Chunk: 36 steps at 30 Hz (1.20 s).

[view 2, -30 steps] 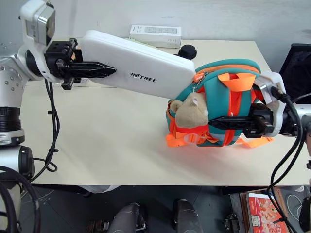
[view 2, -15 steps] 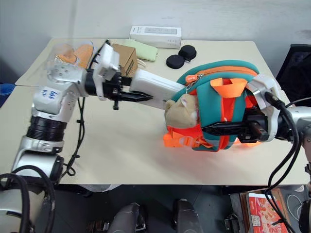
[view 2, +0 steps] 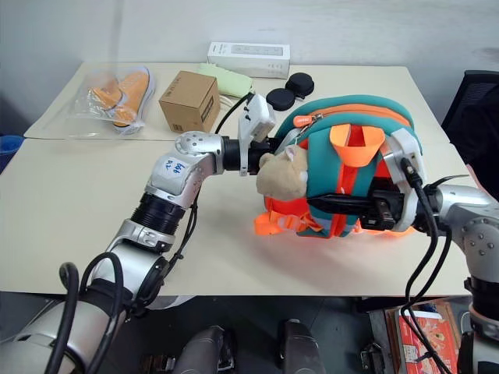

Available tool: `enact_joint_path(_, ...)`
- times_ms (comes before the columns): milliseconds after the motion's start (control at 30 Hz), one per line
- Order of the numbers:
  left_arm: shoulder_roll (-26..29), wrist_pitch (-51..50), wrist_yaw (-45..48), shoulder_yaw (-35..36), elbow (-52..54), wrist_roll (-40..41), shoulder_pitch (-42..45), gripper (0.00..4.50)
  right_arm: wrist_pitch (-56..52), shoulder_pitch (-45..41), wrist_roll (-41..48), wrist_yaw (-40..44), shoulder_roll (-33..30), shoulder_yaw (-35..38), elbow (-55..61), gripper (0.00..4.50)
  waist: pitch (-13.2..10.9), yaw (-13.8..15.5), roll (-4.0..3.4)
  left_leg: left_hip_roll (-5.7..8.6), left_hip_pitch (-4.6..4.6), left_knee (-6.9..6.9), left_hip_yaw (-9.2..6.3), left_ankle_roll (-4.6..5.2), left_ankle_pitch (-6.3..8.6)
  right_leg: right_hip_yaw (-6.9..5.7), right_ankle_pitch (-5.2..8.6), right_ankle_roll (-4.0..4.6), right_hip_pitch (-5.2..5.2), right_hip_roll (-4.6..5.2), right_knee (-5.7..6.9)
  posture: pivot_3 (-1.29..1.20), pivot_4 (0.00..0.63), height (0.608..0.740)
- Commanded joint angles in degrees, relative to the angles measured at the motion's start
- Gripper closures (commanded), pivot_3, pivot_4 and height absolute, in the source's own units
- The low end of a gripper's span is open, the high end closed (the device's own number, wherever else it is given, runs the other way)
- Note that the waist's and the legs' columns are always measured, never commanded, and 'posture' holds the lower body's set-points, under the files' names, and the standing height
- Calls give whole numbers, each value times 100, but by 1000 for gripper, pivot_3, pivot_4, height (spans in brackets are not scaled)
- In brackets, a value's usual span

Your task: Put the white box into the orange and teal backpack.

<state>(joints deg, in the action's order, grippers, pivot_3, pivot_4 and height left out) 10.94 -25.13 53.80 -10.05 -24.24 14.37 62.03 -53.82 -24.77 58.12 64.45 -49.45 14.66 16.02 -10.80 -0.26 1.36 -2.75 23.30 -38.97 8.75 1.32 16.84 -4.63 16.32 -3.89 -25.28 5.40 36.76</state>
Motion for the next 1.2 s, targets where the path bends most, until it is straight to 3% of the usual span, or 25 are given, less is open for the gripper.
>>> enact_joint_path(33, 467, -294, 307, 331, 570, 300, -98, 1064, 39, 86, 174, -320, 74, 247, 265, 4500, 0, -9, 0, -1, 0, 1, 0, -1, -1, 0, 1, 1, 0, -1, 1, 0, 150, 740)
enact_joint_path(133, 1179, -608, 741, 641, 1012, 620, -309, 156, 34, 177, 222, -488, 115, 256, 340, 4500, 0, -34, 0, -4, -2, 1, 0, -6, -3, 1, 2, 4, -2, -2, 8, 0, 150, 740)
enact_joint_path(167, 1413, -759, 901, 765, 1200, 786, -390, 34, 37, 212, 241, -505, 109, 258, 378, 4500, 0, -37, 0, -5, -1, 1, -1, -7, -3, 1, 3, 5, -3, -2, 8, 0, 150, 740)
enact_joint_path(300, 2229, -1619, 1428, 1260, 2000, 1631, -643, 34, 41, 297, 277, -560, 70, 247, 492, 4500, 0, 1, 0, -3, 1, 0, -4, -9, -3, 3, 3, 6, -2, 1, 8, 0, 150, 740)
enact_joint_path(400, 2543, -2499, 1512, 1467, 2890, 2449, -717, 34, 17, 339, 304, -548, 23, 262, 538, 4500, 0, 38, 0, 1, 4, -6, -13, -8, -3, 10, 3, 5, 2, 2, 7, 0, 150, 740)
enact_joint_path(467, 2497, -2617, 1402, 1320, 3379, 2609, -741, 34, -40, 332, 358, -547, -2, 256, 538, 4500, 0, 59, 0, 5, 4, -9, -31, -5, -2, 19, 3, 5, 22, 4, -4, 0, 150, 740)
enact_joint_path(600, 2139, -2042, 1067, 607, 3683, 2027, -739, 34, -136, 274, 482, -513, -47, 228, 528, 4500, 0, 71, 0, 7, -24, -9, -45, 3, 3, 15, 0, -1, 72, 3, -32, 0, 150, 740)
enact_joint_path(700, 1868, -1059, 765, 79, 3256, 1166, -771, 34, -172, 225, 526, -529, -47, 195, 548, 4500, 0, 58, 0, 6, -23, -8, -43, 3, 3, 16, -1, -2, 69, 1, -32, 0, 150, 740)
enact_joint_path(800, 1388, -693, 347, 143, 2866, 1015, -716, 34, -247, 266, 721, -573, -25, 280, 613, 4500, 0, 31, 0, 3, -22, -5, -42, 1, 4, 16, -1, -2, 66, -1, -33, 0, 150, 740)
enact_joint_path(933, 1245, -432, 114, 106, 2766, 764, -799, 883, -367, 205, 1246, -891, 111, 498, 537, 4500, 0, 26, 0, 2, -20, -5, -44, 2, 4, 15, -1, -2, 66, 2, -34, 0, 150, 740)
enact_joint_path(1200, 1538, -354, 493, 79, 2792, 789, -967, 3325, -339, 237, 1420, -1128, 81, 556, 445, 4500, 0, 31, -1, 2, -20, -5, -45, 3, 5, 14, -1, -2, 67, 4, -35, 0, 150, 740)
